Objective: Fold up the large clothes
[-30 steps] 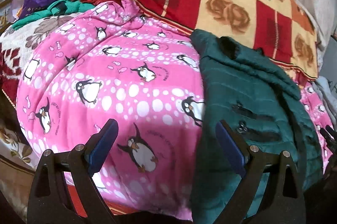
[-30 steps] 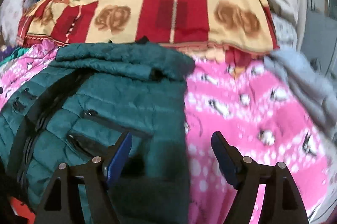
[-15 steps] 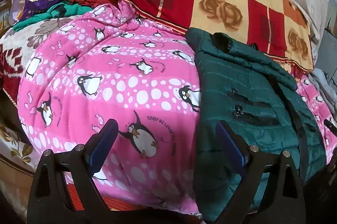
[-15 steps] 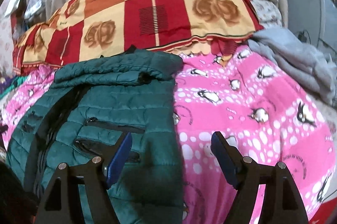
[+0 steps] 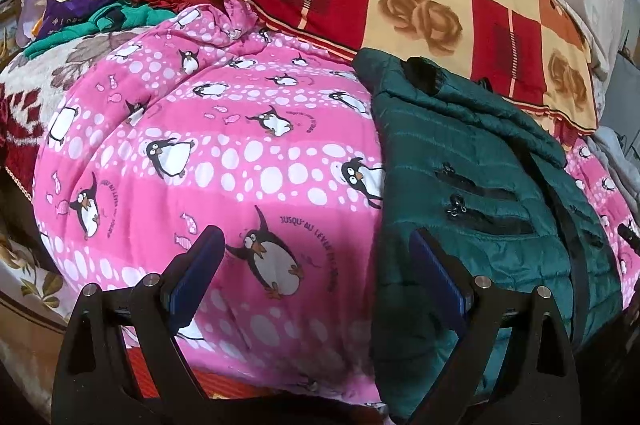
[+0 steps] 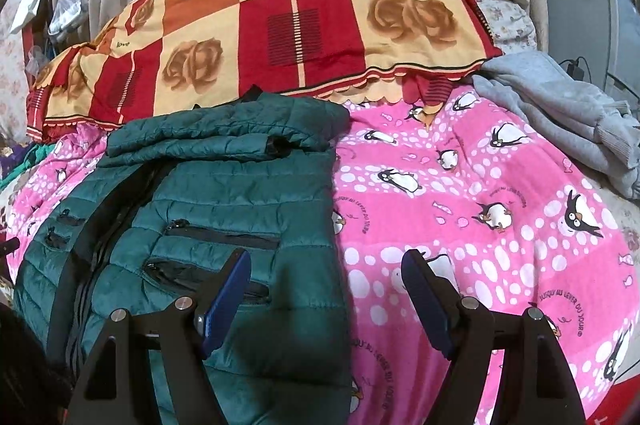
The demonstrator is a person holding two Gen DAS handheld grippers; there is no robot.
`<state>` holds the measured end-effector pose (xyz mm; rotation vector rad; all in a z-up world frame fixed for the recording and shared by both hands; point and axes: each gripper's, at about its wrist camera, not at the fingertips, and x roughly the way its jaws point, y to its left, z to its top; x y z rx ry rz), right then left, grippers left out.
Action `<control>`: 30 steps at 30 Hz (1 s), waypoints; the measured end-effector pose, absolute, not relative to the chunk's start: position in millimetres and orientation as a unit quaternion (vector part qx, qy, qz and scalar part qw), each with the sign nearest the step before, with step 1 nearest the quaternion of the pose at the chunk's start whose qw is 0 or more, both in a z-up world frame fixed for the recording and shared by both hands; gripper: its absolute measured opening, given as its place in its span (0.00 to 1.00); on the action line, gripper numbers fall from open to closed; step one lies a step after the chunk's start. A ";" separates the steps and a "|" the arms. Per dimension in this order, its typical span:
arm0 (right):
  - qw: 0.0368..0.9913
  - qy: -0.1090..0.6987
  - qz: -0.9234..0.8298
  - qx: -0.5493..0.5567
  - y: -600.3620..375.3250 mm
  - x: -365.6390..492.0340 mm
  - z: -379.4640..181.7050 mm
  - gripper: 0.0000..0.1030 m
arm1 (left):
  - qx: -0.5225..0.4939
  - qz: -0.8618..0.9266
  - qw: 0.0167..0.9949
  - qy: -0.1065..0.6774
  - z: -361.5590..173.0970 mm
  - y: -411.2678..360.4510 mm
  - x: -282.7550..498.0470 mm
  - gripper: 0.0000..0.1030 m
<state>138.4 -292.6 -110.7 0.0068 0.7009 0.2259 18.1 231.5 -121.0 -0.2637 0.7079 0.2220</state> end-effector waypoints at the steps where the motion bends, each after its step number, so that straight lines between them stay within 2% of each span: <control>1: 0.933 0.343 0.110 0.002 -293.2 138.4 -111.4 0.73 | -0.128 0.109 0.923 0.345 -120.9 231.2 18.1 0.91; 30: 0.931 0.341 0.124 0.034 -326.6 96.6 -113.9 0.73 | -0.112 0.101 0.924 0.352 -121.1 220.6 25.6 0.91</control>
